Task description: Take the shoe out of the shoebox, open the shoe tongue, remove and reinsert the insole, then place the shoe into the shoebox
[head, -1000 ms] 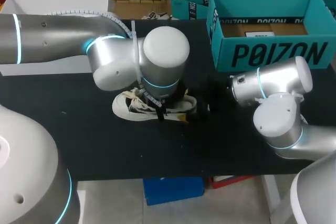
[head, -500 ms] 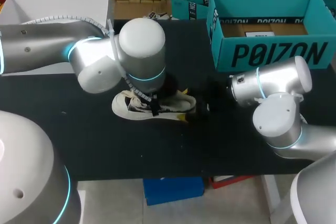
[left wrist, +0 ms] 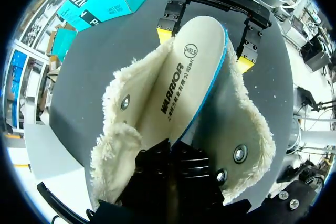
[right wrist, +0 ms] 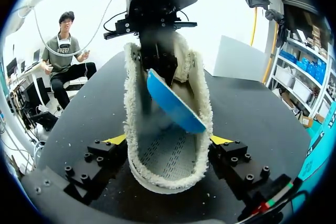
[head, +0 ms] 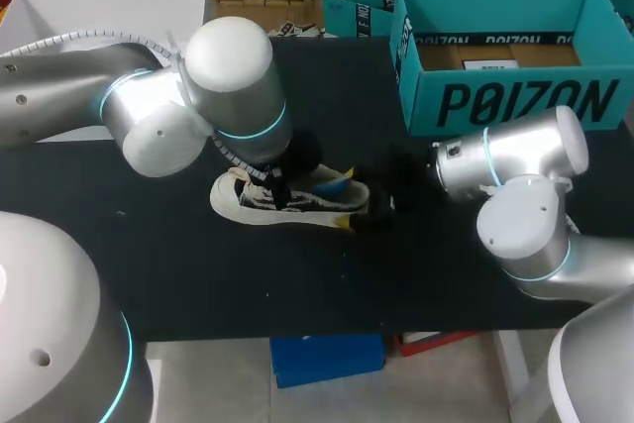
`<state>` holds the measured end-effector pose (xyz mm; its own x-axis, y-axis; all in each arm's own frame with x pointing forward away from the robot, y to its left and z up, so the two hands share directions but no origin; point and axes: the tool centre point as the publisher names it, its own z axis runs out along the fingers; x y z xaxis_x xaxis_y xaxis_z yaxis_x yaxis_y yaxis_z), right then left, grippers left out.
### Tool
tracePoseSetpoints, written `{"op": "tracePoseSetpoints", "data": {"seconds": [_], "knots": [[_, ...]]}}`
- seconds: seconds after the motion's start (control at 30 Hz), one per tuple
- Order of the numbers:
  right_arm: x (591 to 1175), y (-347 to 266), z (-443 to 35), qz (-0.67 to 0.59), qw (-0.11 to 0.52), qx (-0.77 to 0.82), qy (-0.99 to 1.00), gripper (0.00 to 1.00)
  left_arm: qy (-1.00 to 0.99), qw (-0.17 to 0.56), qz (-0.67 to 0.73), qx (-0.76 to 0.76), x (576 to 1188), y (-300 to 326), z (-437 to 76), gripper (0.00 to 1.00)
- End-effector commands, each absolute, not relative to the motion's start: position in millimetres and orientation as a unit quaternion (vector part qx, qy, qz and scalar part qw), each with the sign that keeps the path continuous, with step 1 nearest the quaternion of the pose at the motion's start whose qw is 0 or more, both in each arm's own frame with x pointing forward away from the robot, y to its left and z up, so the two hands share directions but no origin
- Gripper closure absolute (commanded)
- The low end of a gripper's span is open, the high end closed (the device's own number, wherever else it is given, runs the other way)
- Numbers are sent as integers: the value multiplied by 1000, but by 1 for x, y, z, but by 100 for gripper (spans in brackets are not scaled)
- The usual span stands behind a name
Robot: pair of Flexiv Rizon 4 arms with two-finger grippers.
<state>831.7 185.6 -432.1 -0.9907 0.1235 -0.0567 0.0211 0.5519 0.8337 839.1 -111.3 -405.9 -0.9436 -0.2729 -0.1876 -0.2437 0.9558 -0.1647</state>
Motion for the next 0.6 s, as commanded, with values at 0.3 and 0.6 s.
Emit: {"op": "tracePoseSetpoints", "data": {"seconds": [0.3, 0.6], "knots": [[831, 180, -435, 471, 54, 41, 880, 100, 988, 104, -98, -63, 829, -124, -400, 100], [831, 180, -435, 471, 54, 41, 880, 100, 988, 113, -103, -28, 820, -136, -397, 100]]}}
